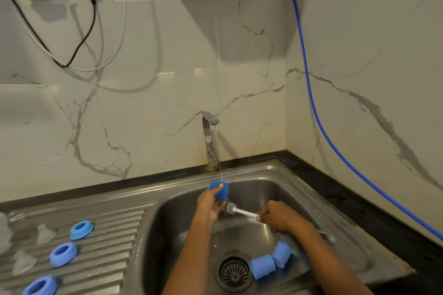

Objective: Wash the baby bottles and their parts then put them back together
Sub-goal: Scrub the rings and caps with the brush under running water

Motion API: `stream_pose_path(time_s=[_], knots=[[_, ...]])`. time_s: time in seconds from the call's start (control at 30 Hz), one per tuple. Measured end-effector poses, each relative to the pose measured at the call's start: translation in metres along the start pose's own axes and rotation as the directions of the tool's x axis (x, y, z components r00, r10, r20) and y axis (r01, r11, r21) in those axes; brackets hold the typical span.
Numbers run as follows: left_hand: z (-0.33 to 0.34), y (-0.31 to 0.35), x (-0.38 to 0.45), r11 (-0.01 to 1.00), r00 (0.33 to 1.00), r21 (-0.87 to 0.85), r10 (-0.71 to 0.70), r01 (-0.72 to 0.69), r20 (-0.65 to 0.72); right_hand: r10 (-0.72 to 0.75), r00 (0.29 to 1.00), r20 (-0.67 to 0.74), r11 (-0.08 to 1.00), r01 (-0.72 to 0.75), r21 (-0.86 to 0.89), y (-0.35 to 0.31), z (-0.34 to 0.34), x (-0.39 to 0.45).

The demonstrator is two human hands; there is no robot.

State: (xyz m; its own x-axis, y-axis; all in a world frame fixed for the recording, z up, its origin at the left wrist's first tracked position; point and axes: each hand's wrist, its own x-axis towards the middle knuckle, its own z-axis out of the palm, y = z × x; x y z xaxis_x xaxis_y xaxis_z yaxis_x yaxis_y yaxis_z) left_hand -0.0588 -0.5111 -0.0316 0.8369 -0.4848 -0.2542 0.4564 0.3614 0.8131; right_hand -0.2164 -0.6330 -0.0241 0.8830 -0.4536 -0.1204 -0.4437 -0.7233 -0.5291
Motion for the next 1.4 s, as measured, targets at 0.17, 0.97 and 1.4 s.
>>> stream_pose_path(time_s=[0.17, 0.97, 1.4], knots=[[-0.021, 0.019, -0.032, 0.863, 0.987, 0.492, 0.155, -0.114, -0.042, -0.025, 1.000, -0.006, 1.000, 0.025, -0.016, -0.001, -0.003, -0.004], [-0.097, 0.037, -0.060, 0.174, 0.967, 0.969, 0.216, -0.176, 0.137, -0.087, 0.995, 0.053, 0.995, 0.090, -0.046, 0.005, 0.011, 0.012], [-0.095, 0.041, -0.066, 0.433, 0.978, 0.879, 0.032, -0.198, 0.205, -0.100, 0.993, 0.065, 0.993, 0.103, -0.056, 0.005, 0.014, 0.013]])
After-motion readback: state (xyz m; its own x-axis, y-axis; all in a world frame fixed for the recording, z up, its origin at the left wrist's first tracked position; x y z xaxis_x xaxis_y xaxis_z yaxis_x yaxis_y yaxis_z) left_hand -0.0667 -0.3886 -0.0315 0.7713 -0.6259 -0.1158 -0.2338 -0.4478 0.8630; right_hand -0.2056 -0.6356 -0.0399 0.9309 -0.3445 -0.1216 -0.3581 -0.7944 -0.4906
